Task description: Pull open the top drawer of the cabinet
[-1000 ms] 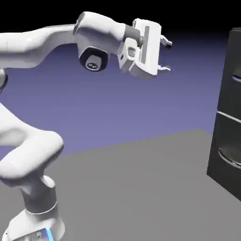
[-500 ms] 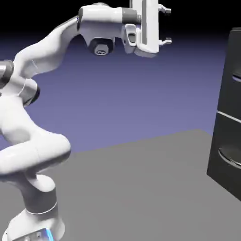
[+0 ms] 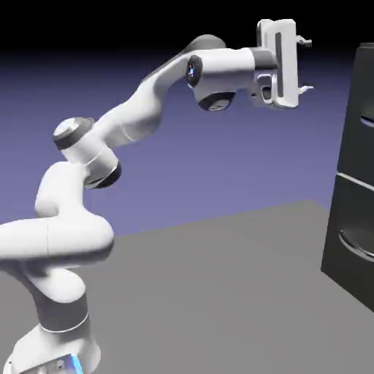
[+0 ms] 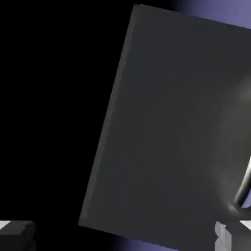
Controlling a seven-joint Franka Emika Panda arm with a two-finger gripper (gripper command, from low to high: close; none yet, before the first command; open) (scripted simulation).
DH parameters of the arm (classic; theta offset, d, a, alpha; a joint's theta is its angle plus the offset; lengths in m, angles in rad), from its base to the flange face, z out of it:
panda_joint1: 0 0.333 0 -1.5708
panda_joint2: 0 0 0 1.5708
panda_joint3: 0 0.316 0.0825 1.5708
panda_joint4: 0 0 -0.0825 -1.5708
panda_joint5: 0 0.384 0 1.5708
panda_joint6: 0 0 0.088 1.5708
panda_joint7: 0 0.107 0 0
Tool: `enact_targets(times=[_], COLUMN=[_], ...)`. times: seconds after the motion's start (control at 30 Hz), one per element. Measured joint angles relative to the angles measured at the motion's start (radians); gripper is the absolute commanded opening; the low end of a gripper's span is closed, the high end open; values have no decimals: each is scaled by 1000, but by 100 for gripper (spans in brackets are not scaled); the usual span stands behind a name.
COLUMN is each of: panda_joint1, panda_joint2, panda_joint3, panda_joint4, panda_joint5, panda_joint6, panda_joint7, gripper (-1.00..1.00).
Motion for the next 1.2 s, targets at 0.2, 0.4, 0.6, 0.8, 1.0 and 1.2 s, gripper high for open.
enact_targets(times=[0.2, 0.4, 0.6, 0.8, 1.0, 1.2], panda_joint1=[-206, -330, -415, -314, -192, -67], panda_joint2=[-94, -127, -118, -130, -145, -163], panda_joint3=[114, 165, 176, 163, 140, 103], panda_joint4=[92, 201, 353, 172, -45, -263], panda_joint5=[261, 370, 376, 373, 354, 319], panda_joint6=[-79, -79, -12, -91, -186, -281], panda_joint7=[45, 75, 100, 69, 38, 12], gripper=[0, 0, -100, -100, -100, -100])
